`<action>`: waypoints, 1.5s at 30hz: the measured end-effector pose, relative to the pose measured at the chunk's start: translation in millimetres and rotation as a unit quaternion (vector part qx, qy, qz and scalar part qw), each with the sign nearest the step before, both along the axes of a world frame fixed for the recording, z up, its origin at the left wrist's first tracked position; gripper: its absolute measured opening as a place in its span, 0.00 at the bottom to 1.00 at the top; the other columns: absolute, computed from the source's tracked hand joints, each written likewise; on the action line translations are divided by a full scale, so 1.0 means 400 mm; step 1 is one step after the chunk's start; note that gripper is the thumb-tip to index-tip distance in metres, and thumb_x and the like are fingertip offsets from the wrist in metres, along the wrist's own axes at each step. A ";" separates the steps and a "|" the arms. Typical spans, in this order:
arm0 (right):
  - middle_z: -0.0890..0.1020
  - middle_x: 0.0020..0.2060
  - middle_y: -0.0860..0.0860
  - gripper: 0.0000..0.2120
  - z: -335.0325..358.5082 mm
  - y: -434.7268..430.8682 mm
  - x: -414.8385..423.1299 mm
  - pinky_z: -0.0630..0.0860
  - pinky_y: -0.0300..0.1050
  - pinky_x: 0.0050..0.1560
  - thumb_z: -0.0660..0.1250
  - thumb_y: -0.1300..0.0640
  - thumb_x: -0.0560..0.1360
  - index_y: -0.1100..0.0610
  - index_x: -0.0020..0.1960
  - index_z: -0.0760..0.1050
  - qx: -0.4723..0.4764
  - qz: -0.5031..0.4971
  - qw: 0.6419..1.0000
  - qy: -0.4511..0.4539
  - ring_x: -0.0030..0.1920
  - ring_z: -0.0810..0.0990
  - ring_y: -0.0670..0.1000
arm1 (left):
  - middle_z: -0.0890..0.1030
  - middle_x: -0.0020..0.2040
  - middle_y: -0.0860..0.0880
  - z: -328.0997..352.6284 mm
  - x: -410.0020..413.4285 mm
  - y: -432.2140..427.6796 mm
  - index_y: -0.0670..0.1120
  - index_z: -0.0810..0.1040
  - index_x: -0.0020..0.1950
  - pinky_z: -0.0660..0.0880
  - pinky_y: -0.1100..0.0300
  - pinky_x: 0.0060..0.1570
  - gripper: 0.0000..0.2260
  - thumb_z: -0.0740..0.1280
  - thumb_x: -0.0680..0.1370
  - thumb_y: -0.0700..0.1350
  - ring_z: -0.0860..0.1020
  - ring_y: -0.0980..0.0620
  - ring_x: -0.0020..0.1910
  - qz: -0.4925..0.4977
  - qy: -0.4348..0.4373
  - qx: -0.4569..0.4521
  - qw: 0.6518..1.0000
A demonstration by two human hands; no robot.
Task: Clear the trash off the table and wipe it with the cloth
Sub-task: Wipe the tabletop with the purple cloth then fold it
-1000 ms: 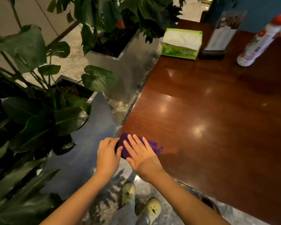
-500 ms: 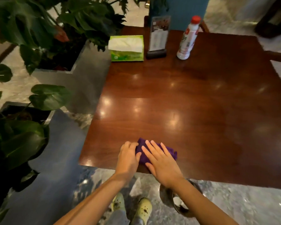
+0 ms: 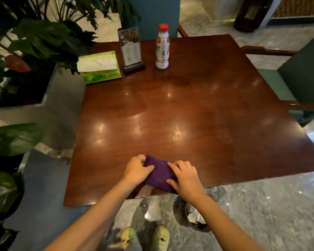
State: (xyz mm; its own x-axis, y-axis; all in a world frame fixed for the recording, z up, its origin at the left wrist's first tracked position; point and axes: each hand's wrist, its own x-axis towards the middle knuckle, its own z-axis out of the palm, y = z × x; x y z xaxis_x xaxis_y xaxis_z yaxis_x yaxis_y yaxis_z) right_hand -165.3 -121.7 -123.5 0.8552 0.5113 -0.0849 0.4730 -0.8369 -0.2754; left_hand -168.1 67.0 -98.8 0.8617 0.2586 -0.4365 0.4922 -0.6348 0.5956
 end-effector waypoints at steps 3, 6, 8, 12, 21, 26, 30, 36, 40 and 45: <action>0.72 0.59 0.50 0.27 0.012 -0.029 0.023 0.67 0.48 0.59 0.66 0.46 0.73 0.51 0.70 0.66 0.043 -0.033 0.995 0.084 0.61 0.68 0.54 | 0.74 0.43 0.48 0.037 0.006 -0.031 0.51 0.69 0.38 0.62 0.58 0.39 0.09 0.69 0.73 0.45 0.72 0.50 0.43 -0.059 -0.063 -0.027 0.996; 0.71 0.60 0.49 0.27 0.035 -0.081 0.048 0.64 0.46 0.62 0.66 0.46 0.73 0.49 0.71 0.65 0.088 -0.083 0.980 0.157 0.63 0.66 0.52 | 0.78 0.42 0.50 0.080 0.021 -0.072 0.51 0.72 0.41 0.69 0.58 0.42 0.07 0.69 0.74 0.43 0.77 0.49 0.45 -0.102 -0.094 -0.099 0.985; 0.70 0.60 0.50 0.30 0.049 -0.131 0.059 0.65 0.46 0.63 0.68 0.43 0.71 0.51 0.70 0.65 0.132 -0.119 0.964 0.197 0.61 0.65 0.50 | 0.79 0.43 0.52 0.114 0.036 -0.102 0.51 0.74 0.42 0.71 0.59 0.47 0.06 0.69 0.74 0.41 0.78 0.51 0.47 -0.130 -0.102 -0.160 0.973; 0.79 0.43 0.51 0.16 0.101 -0.221 0.075 0.73 0.35 0.47 0.73 0.48 0.69 0.57 0.49 0.76 0.329 -0.218 0.862 0.319 0.46 0.76 0.46 | 0.81 0.45 0.51 0.187 0.068 -0.169 0.51 0.76 0.44 0.74 0.57 0.50 0.06 0.70 0.71 0.43 0.79 0.52 0.48 -0.138 -0.120 -0.285 0.941; 0.83 0.55 0.57 0.15 0.178 -0.311 0.119 0.79 0.51 0.56 0.62 0.55 0.75 0.59 0.60 0.75 0.619 -0.311 0.563 0.450 0.56 0.81 0.54 | 0.82 0.52 0.49 0.280 0.204 -0.300 0.42 0.74 0.60 0.77 0.65 0.51 0.16 0.66 0.74 0.32 0.81 0.57 0.49 -0.135 -0.074 -0.459 0.875; 0.85 0.49 0.59 0.35 0.196 -0.374 0.161 0.82 0.45 0.45 0.81 0.54 0.56 0.65 0.59 0.74 0.716 -0.346 0.505 0.335 0.46 0.85 0.52 | 0.82 0.51 0.49 0.301 0.302 -0.376 0.43 0.76 0.58 0.75 0.61 0.56 0.14 0.67 0.74 0.33 0.80 0.55 0.50 -0.169 -0.061 -0.459 0.870; 0.81 0.57 0.60 0.29 0.219 -0.451 0.193 0.80 0.43 0.52 0.72 0.58 0.65 0.64 0.64 0.72 0.707 -0.408 0.531 0.227 0.52 0.82 0.53 | 0.81 0.54 0.44 0.275 0.361 -0.428 0.46 0.77 0.53 0.74 0.53 0.58 0.11 0.68 0.74 0.34 0.78 0.48 0.53 -0.151 -0.054 -0.454 0.876; 0.83 0.45 0.55 0.11 0.243 -0.571 0.170 0.79 0.37 0.37 0.69 0.65 0.71 0.60 0.54 0.77 0.629 -0.506 0.567 0.160 0.43 0.82 0.50 | 0.82 0.48 0.48 0.189 0.364 -0.546 0.42 0.77 0.54 0.77 0.66 0.38 0.08 0.65 0.76 0.36 0.80 0.54 0.44 -0.093 0.047 -0.474 0.874; 0.82 0.45 0.56 0.11 0.238 -0.681 0.169 0.78 0.41 0.39 0.70 0.64 0.71 0.60 0.54 0.78 0.556 -0.567 0.594 0.130 0.43 0.81 0.52 | 0.81 0.46 0.47 0.148 0.343 -0.659 0.38 0.75 0.58 0.80 0.64 0.38 0.10 0.63 0.77 0.35 0.80 0.54 0.43 -0.078 0.125 -0.498 0.855; 0.81 0.48 0.56 0.12 0.209 -0.823 0.201 0.76 0.39 0.44 0.68 0.65 0.73 0.60 0.56 0.78 0.475 -0.588 0.647 0.096 0.43 0.80 0.50 | 0.79 0.56 0.41 0.083 0.326 -0.819 0.40 0.70 0.62 0.80 0.57 0.42 0.14 0.65 0.76 0.36 0.79 0.47 0.51 -0.060 0.126 -0.462 0.876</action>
